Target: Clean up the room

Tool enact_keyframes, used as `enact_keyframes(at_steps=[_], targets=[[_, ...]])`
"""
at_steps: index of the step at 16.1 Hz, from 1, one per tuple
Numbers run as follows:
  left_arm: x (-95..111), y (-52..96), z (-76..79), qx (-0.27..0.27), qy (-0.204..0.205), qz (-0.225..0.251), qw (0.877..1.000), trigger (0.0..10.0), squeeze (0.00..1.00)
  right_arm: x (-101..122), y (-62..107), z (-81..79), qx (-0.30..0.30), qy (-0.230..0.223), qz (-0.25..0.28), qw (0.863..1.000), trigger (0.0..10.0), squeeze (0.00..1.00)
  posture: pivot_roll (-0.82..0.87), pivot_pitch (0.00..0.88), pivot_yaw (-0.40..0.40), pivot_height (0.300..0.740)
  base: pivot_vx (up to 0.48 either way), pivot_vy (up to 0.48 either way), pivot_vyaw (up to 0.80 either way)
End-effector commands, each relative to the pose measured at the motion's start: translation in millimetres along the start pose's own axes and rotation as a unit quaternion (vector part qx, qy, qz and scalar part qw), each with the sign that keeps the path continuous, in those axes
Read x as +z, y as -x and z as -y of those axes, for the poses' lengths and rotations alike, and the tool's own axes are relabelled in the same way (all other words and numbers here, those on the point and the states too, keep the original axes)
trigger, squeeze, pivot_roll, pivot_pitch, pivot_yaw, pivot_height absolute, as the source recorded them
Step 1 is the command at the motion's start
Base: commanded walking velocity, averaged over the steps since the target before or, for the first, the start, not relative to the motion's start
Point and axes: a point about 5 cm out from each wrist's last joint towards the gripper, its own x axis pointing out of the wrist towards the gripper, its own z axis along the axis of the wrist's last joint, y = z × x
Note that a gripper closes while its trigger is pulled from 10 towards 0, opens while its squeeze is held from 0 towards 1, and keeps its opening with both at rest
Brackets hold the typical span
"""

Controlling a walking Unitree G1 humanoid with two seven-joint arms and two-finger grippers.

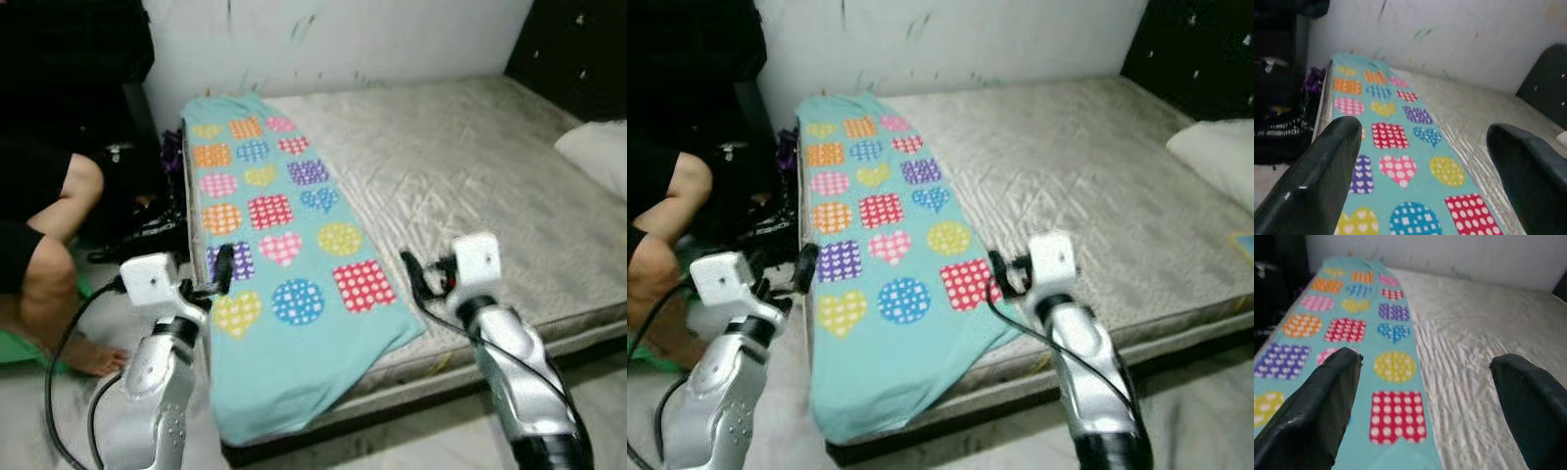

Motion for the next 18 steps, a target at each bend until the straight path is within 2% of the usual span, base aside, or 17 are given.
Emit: enact_keyframes(at_steps=[1, 4, 8, 9, 12, 18], targets=[[1.3, 1.7, -5.7, 0.008, -0.010, 0.003, 1.000, 10.0, 0.00, 8.8, -0.5, 4.0, -0.001, 0.001, 0.014, 1.000, 10.0, 0.00, -0.12, 0.013, -0.008, 0.740, 0.000, 0.000, 0.00], [0.9, 3.9, -10.6, 0.017, -0.018, 0.002, 1.000, 10.0, 0.00, 10.7, 1.9, 7.7, -0.006, -0.014, 0.012, 1.000, 10.0, 0.00, -0.12, 0.014, -0.012, 0.740, 0.000, 0.000, 0.00], [2.5, 4.3, -13.7, 0.026, -0.016, 0.006, 1.000, 10.0, 0.00, 17.7, 7.9, 1.1, 0.022, -0.001, 0.020, 1.000, 10.0, 0.00, -0.12, 0.013, -0.021, 0.740, 0.000, 0.000, 0.00], [2.4, 4.4, -13.3, 0.024, -0.016, 0.007, 1.000, 10.0, 0.00, 17.7, 8.3, 1.0, 0.024, 0.000, 0.019, 1.000, 10.0, 0.00, -0.12, 0.013, -0.021, 0.740, 0.000, 0.000, 0.00], [0.6, 2.4, -10.3, 0.020, -0.008, 0.003, 1.000, 10.0, 0.00, 18.7, 7.8, 1.8, 0.019, 0.000, 0.021, 1.000, 10.0, 0.00, -0.12, 0.016, -0.017, 0.740, 0.000, 0.480, 0.00], [0.5, -0.5, -6.0, 0.011, -0.015, 0.005, 1.000, 10.0, 0.00, 19.5, 9.1, 3.6, 0.014, 0.004, 0.018, 1.000, 10.0, 0.00, -0.12, 0.018, -0.009, 0.740, 0.000, 0.000, 0.00]])
